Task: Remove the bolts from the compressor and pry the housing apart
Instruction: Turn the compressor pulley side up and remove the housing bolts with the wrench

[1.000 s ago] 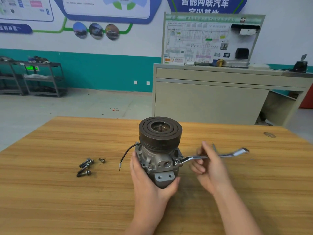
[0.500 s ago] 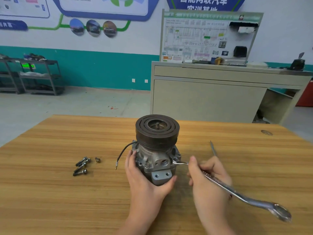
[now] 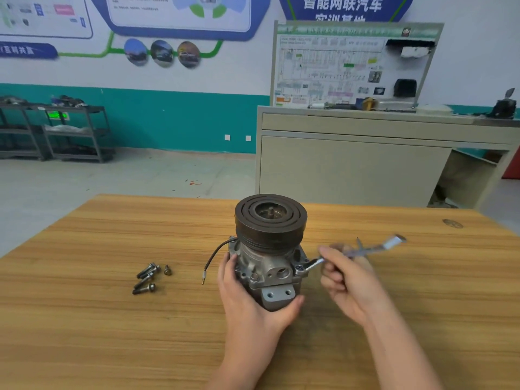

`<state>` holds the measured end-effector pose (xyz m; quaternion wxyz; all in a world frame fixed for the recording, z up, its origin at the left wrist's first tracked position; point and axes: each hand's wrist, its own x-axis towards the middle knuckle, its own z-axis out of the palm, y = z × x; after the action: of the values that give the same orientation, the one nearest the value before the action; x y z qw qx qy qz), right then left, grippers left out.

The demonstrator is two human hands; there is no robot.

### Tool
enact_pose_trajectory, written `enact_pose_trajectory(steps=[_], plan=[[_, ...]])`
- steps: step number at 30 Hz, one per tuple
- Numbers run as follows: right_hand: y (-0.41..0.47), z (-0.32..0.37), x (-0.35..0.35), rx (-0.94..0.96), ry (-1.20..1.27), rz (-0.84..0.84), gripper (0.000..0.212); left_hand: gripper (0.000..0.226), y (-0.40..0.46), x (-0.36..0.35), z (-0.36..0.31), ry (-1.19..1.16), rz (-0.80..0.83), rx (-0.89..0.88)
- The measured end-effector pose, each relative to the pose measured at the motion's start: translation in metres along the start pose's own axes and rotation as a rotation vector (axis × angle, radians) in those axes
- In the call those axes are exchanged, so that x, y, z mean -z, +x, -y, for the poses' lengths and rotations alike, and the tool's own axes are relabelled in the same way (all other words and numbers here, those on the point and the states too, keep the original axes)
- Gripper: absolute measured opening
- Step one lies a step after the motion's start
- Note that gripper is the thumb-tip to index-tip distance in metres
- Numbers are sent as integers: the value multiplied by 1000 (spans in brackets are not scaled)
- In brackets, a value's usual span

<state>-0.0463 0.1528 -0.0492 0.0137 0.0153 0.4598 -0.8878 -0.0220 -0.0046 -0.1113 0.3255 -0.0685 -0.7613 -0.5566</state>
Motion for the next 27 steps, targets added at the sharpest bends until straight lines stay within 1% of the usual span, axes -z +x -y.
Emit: enact_pose_trajectory(steps=[1,2,3,4,7,8,10,12,17,20,21,23,25,27], plan=[[8,6,-3,-49,-37,31,22,114,0,1,-1,8,1,-1],[15,10,-7,-51,-76,57,24,114,0,1,-1,11,4,-3],[20,14,-11,-13,-102,61,27,113,0,2,-2,8,8,-5],[22,16,-13,69,-126,28,31,111,-1,2,-2,2,12,-6],[12,17,-12,436,-246,-163,46,113,1,3,-4,-22,15,15],[5,14,-12,537,-308,-222,47,112,1,3,-3,-15,15,14],[-11,3,-16,659,-409,-313,38,114,1,2,-3,2,10,5],[-22,-13,-22,726,-473,-370,31,118,0,2,-1,16,14,0],[-36,-38,-34,963,-586,-383,34,119,0,2,0,24,2,-7],[-40,-51,-40,1151,-828,-378,33,122,-1,3,-1,1,2,27],[-42,-57,-39,1171,-866,-341,34,121,-2,3,-2,-21,2,43],[-47,-62,-35,1090,-772,-258,32,118,-2,3,-4,-36,4,49],[-45,-52,-26,886,-547,-217,27,119,-2,2,-2,-9,5,30],[-35,-33,-14,625,-374,-171,31,118,-2,2,-1,4,7,17]])
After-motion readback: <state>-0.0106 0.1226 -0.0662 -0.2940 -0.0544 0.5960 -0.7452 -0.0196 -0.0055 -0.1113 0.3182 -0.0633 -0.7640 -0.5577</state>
